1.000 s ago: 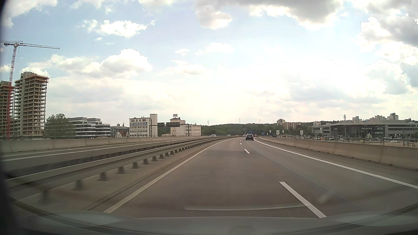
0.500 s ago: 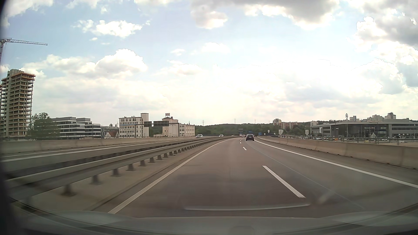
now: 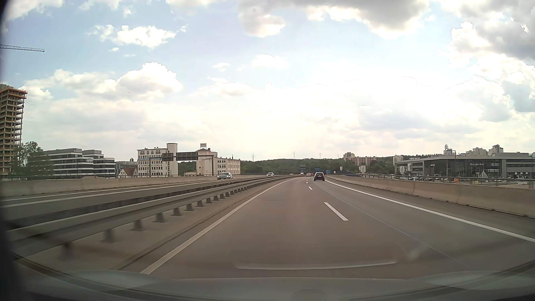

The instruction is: Follow the waypoints while adhering to traffic rules and regulations

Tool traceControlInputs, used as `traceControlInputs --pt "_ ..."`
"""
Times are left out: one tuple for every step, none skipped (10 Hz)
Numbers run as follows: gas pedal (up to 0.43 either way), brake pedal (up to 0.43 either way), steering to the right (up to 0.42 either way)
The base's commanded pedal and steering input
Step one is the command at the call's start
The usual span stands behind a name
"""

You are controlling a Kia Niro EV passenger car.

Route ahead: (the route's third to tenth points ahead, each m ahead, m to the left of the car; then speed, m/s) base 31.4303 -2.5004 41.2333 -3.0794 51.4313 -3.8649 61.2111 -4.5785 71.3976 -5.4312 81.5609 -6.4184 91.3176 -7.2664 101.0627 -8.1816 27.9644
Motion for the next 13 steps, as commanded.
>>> traceControlInputs --pt "0.157 0.030 0.010" --pt "0.157 0.030 0.010" --pt "0.157 0.030 0.010" --pt "0.157 0.030 0.009" --pt "0.157 0.030 0.010" --pt "0.157 0.030 0.011" --pt "0.157 0.030 0.011" --pt "0.157 0.030 0.011" --pt "0.157 0.030 0.011" --pt "0.157 0.030 0.011" --pt "0.157 0.030 0.011" --pt "0.157 0.030 0.011" --pt "0.157 0.030 0.011"
